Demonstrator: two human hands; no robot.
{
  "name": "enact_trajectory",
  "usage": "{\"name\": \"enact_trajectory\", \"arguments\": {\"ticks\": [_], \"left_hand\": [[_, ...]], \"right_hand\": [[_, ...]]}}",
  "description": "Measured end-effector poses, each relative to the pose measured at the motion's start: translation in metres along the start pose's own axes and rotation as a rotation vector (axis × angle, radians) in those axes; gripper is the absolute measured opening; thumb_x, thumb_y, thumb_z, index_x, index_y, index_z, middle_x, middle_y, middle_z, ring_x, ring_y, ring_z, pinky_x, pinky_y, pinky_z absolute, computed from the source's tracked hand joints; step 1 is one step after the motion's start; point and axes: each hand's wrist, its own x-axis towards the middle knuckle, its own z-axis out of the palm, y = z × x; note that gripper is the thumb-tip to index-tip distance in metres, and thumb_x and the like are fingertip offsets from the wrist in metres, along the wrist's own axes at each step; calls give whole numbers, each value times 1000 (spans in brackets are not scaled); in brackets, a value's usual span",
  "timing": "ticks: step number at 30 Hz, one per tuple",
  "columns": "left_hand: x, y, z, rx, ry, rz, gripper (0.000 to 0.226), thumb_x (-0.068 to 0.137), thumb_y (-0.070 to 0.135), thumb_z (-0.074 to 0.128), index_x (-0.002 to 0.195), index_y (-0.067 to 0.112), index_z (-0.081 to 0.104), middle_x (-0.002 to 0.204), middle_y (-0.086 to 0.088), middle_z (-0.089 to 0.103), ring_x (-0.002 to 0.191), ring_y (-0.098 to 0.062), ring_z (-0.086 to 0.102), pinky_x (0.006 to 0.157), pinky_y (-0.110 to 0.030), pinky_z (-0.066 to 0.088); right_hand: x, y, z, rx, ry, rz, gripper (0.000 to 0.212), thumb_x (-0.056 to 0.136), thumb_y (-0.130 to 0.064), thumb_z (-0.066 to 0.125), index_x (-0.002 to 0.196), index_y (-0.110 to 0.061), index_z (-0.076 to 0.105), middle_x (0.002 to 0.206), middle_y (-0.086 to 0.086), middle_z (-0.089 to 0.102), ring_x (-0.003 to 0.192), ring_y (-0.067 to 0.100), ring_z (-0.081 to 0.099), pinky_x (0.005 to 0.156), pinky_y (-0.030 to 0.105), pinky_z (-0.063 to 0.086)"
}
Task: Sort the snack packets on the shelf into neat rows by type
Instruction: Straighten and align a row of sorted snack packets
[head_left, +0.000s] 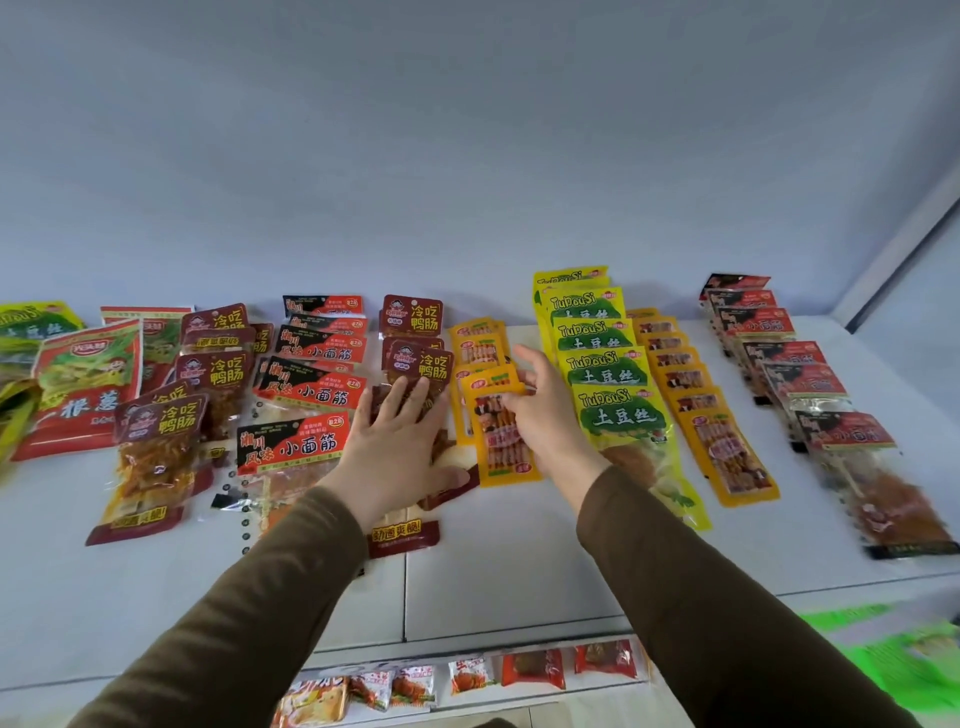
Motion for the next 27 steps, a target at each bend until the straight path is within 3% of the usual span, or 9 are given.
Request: {"name": "enact_trajectory", "arguments": {"ticks": [4,8,12,14,17,21,23,25,27], "left_hand": [[3,-2,-7,41,-9,-59,99,91,75,45,163,24,-1,171,-6,-9,158,-27,-9,126,-56,-1],[3,3,-16,26,20,-38,92,97,65,45,164,20,-1,171,-8,-10,157,-27,-11,127,-52,-2],[24,13,-30,-9,212,22,71,104,47,44,162,20,14,171,-7,7,158,-28,0,128,-50,5],[43,16,-31,16,188,25,73,102,55,43,162,21,18,171,-6,11,158,-29,2,127,-53,6],[71,21,-29,74,144,-1,75,102,63,32,161,19,21,171,-8,10,158,-29,0,127,-53,4],[99,30,-28,88,105,-85,77,104,61,18,162,9,16,171,-10,9,158,-27,-4,127,-51,0],[106,33,-25,62,79,-109,79,104,60,16,162,6,12,171,-11,9,158,-28,-4,127,-50,-1],[109,34,-22,32,77,-103,79,105,59,18,162,6,11,171,-12,8,158,-28,-6,127,-49,-2],[108,35,-19,7,85,-77,78,105,58,20,162,6,10,171,-12,7,158,-28,-7,127,-48,-4]], "right_hand": [[5,4,10,46,30,14,55,98,6,50,139,-31,51,106,-16,61,87,-3,63,67,22,52],[6,12,13,-39,60,13,51,99,-4,48,136,-38,50,131,-7,62,90,-3,60,77,34,58],[15,-2,4,18,70,-3,47,103,-6,41,146,-23,45,137,-5,54,89,-3,53,71,15,48],[33,-11,3,66,39,63,49,104,-5,40,151,-18,40,144,7,51,97,9,52,71,21,45],[62,-25,11,37,15,180,50,103,-7,39,152,-11,37,122,11,55,98,23,59,69,28,43],[86,-39,7,-67,-34,201,39,104,-11,40,139,3,49,83,-1,43,76,17,49,79,31,43],[96,-42,5,-104,-35,196,39,104,-11,40,139,4,49,79,-3,37,67,11,41,77,30,44],[109,-40,13,-66,21,216,35,105,-9,38,135,4,52,76,0,38,61,11,36,62,26,41],[121,-35,22,5,22,253,24,104,-13,40,119,-6,58,84,13,55,68,19,51,61,28,47]]}}
